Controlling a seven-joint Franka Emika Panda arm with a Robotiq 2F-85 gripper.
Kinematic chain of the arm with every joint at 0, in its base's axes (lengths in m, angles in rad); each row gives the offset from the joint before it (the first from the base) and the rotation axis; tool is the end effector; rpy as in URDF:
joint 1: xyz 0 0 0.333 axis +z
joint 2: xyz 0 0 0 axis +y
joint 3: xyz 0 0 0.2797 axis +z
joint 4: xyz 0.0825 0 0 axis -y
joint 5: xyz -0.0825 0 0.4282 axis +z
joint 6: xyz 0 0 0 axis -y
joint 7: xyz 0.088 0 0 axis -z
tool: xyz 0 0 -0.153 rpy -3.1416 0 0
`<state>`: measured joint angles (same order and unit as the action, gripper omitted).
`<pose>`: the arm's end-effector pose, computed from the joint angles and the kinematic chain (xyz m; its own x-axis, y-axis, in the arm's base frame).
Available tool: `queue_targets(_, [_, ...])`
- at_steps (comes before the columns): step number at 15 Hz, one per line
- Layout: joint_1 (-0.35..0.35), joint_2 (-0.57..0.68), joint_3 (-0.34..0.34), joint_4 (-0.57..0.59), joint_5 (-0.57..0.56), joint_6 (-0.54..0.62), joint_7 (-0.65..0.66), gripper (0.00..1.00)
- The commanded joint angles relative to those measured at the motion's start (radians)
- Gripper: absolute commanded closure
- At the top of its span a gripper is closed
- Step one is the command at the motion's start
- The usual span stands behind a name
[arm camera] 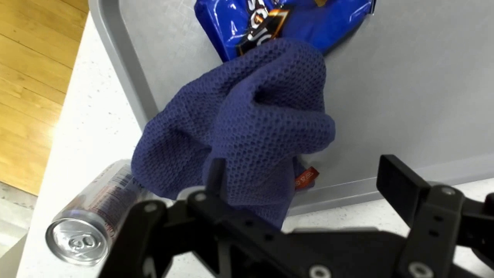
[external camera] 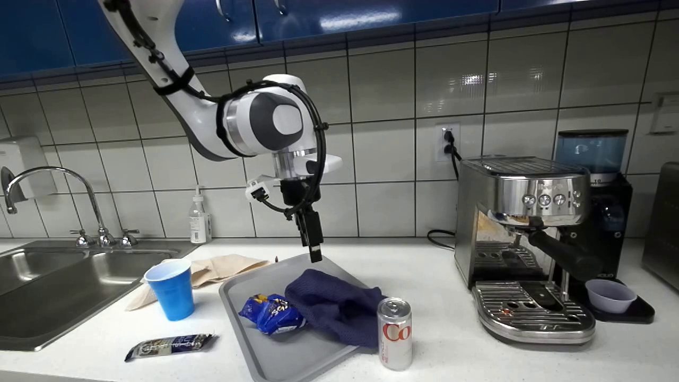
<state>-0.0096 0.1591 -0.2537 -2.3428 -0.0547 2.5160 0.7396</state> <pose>0.5184 -0.1465 0.1530 0.5773 -0.8143 0.0612 -0.8166 -0.5757 0.0424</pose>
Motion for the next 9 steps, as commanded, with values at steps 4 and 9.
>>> queue_targets(4, [-0.028, -0.039, 0.04, -0.035, -0.005, 0.0, -0.034, 0.0])
queue_targets(9, [-0.027, -0.03, 0.039, -0.033, -0.005, 0.0, -0.034, 0.0])
